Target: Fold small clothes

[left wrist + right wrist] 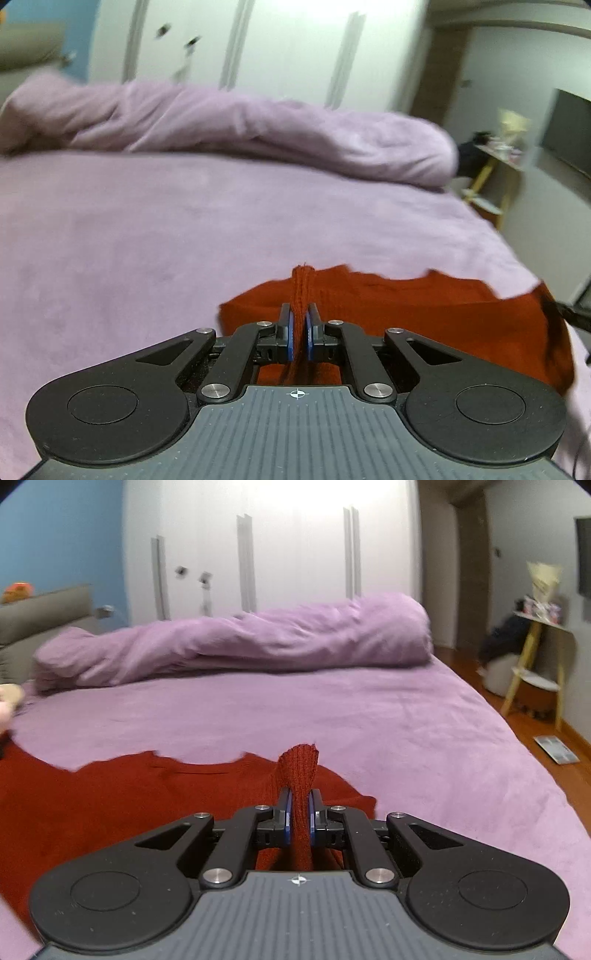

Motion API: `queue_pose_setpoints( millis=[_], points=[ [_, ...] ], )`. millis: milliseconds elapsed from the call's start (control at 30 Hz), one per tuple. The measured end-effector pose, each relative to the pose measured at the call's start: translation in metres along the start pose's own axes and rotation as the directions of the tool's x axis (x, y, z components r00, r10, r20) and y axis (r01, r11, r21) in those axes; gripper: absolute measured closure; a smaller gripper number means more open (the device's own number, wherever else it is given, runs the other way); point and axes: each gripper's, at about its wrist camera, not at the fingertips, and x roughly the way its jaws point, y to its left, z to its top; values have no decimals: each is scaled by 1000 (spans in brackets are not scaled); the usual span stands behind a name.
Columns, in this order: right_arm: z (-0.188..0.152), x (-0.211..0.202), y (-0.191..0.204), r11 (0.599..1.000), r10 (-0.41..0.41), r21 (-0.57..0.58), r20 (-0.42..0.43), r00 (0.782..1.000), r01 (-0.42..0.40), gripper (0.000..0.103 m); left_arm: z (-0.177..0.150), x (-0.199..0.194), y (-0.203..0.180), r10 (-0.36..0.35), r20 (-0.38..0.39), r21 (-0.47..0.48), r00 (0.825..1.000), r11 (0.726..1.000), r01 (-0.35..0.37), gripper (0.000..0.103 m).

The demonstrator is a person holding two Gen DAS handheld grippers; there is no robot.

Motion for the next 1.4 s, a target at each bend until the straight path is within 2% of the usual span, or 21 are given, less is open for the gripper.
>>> queue_pose_setpoints(
  millis=[67,167,233,300,367,400,467,500,533,667,767,867,933,1000,1033,1133,1200,1233,1300,1333,1400],
  points=[
    [-4,23,-4,1000,1,29,-57,998,1,95,-4,30,6,27,-76,-39,997,999,-30,94],
    [-12,47,-9,999,-3,40,-161,987,10,90,-17,57,11,45,-178,-39,983,998,-53,91],
    [-15,48,-16,997,37,71,-185,982,-24,81,-25,56,15,27,-189,-47,982,998,-36,76],
    [-17,45,-21,994,85,89,-185,979,-70,73,-29,53,19,-16,-188,-67,982,998,4,70],
    [-21,44,-19,992,104,87,-188,977,-89,73,-33,53,22,-38,-198,-80,979,996,23,70],
    [-23,44,-16,994,93,69,-180,979,-82,74,-37,51,20,-38,-197,-76,980,997,24,71],
    [-25,40,-10,998,64,20,-159,985,-62,89,-38,53,18,-20,-186,-52,982,999,11,94],
    [-25,39,-6,998,56,8,-149,987,-55,95,-37,50,16,-7,-175,-38,984,999,1,94],
    [-23,35,-3,999,42,-9,-132,990,-43,95,-35,47,12,4,-156,-26,988,1000,-8,95],
    [3,14,13,997,4,-74,6,1000,-3,96,-8,16,-2,9,-3,3,1000,1000,-9,95],
    [30,18,23,992,-52,-112,96,994,63,96,20,12,-12,59,100,24,993,998,-62,95],
    [49,43,30,984,-109,-129,113,988,123,96,42,33,-19,154,142,18,978,987,-158,94],
    [57,64,29,983,-124,-123,98,987,136,96,50,58,-22,204,119,0,972,979,-205,94],
    [59,81,27,984,-130,-110,70,989,137,96,50,86,-23,235,57,0,970,972,-236,93],
    [57,90,27,982,-145,-114,62,987,152,99,47,99,-23,258,28,4,966,966,-258,90],
    [50,109,25,974,-188,-122,28,982,190,100,34,126,-18,333,-51,17,941,943,-333,79],
    [45,112,23,979,-194,-69,-12,981,192,100,24,122,-9,363,-71,-33,929,930,-366,75],
    [41,108,24,986,-161,-33,-4,987,161,100,20,117,-7,358,-64,-55,931,931,-362,70],
    [32,98,39,999,-35,28,6,999,35,97,14,107,-14,320,-30,-72,947,944,-321,63],
    [27,97,52,997,61,44,-1,998,-61,96,13,106,-21,295,-22,-68,955,953,-295,59],
    [15,98,83,973,224,58,-9,975,-223,96,10,111,-42,231,-28,-37,973,972,-232,55]
  ],
)
